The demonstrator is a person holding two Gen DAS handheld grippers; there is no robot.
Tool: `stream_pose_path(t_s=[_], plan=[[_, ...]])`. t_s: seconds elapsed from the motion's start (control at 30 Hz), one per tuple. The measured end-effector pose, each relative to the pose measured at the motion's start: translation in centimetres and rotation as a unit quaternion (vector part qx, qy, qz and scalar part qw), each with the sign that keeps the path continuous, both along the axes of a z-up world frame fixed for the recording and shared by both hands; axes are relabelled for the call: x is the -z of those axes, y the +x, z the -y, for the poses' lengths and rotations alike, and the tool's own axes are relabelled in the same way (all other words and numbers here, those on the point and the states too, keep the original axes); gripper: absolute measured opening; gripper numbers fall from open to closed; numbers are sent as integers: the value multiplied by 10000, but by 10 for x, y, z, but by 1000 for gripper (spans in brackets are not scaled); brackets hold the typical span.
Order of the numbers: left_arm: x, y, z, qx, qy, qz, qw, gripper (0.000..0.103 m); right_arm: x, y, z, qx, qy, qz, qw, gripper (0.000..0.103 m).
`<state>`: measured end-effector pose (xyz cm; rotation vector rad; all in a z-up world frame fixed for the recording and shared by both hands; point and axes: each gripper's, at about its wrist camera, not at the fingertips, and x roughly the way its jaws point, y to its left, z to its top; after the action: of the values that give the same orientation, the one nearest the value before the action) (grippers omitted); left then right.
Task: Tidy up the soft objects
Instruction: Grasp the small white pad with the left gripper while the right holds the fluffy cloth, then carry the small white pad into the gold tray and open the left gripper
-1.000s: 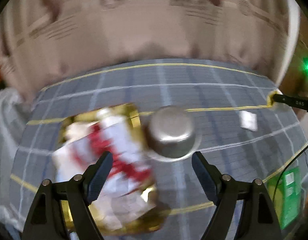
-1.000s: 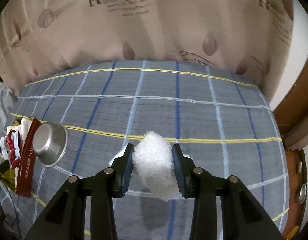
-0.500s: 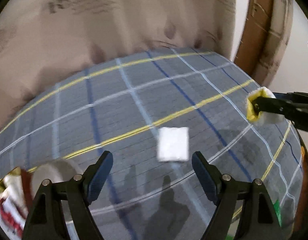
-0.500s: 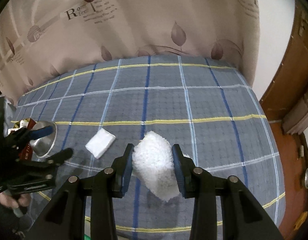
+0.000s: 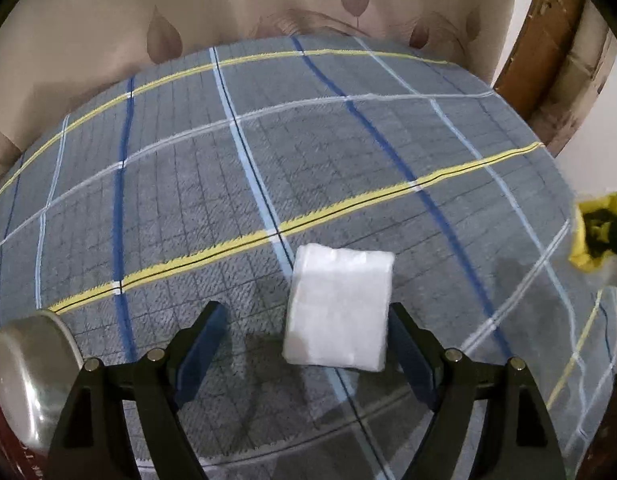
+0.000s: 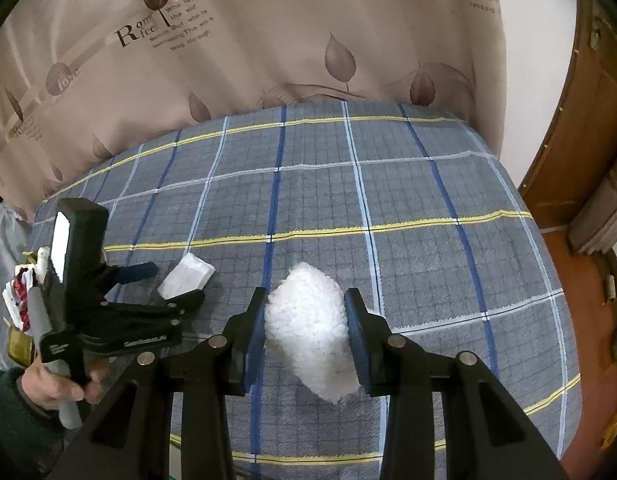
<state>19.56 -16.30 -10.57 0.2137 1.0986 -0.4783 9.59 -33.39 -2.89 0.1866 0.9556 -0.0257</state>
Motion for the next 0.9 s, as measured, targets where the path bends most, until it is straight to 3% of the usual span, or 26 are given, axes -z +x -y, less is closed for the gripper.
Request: stream_pose_path(t_s=[0.1, 0.13, 0.2, 0.23, 0.27, 0.3, 0.4, 0.9], plan=[[-1, 0, 2, -15, 69, 47, 10000, 82, 2, -1, -1, 0, 45, -19, 10000, 35], [-1, 1, 0, -71, 71, 47, 9999, 77, 2, -1, -1, 10, 59, -12, 10000, 35], [-3, 2, 0, -74, 62, 96, 9999, 58, 2, -2, -3, -14, 29, -6, 10000, 35], [-5, 3, -1, -74, 39, 116, 9999, 36, 2, -3, -4, -17, 12, 2, 10000, 35], [-6, 3, -1, -79, 50, 90, 9999, 23, 2, -4, -4, -17, 16, 5, 10000, 35], [-7, 4, -2, -113, 55, 36, 9999, 19, 2, -4, -4, -22, 20, 3, 10000, 35], [-9, 4, -8, -179, -47, -123, 9998, 16, 0, -6, -5, -11, 9, 21, 10000, 35], [-54, -45, -54, -24, -309, 181, 9994, 16, 3, -12, -25, -30, 99, 96, 9999, 35]])
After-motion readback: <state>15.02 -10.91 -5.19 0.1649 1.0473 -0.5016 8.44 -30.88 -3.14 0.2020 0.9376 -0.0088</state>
